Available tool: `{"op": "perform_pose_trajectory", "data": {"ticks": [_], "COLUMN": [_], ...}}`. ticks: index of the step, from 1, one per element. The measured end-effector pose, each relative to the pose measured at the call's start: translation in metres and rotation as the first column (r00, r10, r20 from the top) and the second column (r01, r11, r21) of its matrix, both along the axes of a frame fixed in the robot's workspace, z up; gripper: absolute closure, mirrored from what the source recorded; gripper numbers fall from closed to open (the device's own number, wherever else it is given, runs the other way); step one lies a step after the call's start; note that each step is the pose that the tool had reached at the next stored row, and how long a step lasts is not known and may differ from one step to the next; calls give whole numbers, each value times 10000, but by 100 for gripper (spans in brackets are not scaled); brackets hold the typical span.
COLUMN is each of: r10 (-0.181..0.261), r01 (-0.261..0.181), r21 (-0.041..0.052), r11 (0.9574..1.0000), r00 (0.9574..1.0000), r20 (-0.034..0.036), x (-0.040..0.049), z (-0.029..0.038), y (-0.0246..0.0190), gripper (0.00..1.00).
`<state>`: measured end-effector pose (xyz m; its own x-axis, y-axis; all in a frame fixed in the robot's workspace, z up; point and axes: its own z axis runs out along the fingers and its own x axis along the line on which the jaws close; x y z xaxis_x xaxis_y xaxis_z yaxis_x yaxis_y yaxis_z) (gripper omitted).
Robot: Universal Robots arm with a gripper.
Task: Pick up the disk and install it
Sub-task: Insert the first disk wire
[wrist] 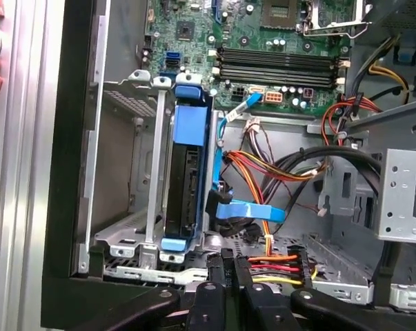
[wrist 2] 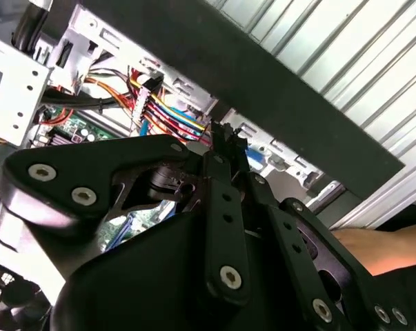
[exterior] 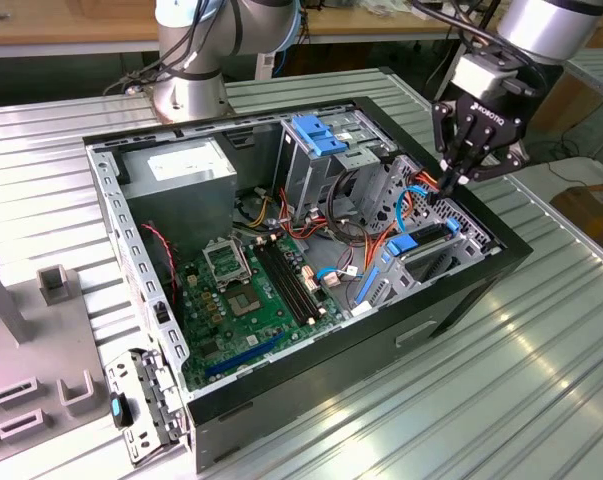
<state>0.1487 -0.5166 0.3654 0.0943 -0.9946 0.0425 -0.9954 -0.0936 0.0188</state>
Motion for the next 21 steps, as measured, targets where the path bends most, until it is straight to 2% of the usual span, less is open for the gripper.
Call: {"op": "perform_pose_trajectory", "data": {"ticks": [2,3,5,9,12,13,14,15,16,17,18,19,20,21], "r10": [-12,-278,-348,-431,-497,-509,-505,-504,-505,-498,-486,-487,-521,-822], "r01": [12,278,348,431,497,509,505,504,505,497,485,486,520,821], "r21": [0,1,-2,0,0,0,5,10,20,29,42,47,49,46], "r11": [10000,9996,9994,9991,9988,9987,9987,9987,9987,9988,9988,9988,9986,9966], "r00": [10000,9996,9994,9991,9988,9987,9987,9987,9987,9985,9982,9980,9978,9958], "r20": [1,1,1,1,1,0,7,32,120,228,364,403,405,405], "x": [-46,-61,-80,-83,-83,-96,-142,-197,-239,-250,-279,-297,-298,-299], "z": [-6,-11,-13,-19,-19,-20,-21,-22,-26,-28,-30,-32,-38,-53], "y": [0,0,-10,-99,-137,-162,-167,-170,-177,-181,-184,-187,-191,-199], "gripper": [83,83,83,83,83,83,83,83,83,83,83,83,83,83]}}
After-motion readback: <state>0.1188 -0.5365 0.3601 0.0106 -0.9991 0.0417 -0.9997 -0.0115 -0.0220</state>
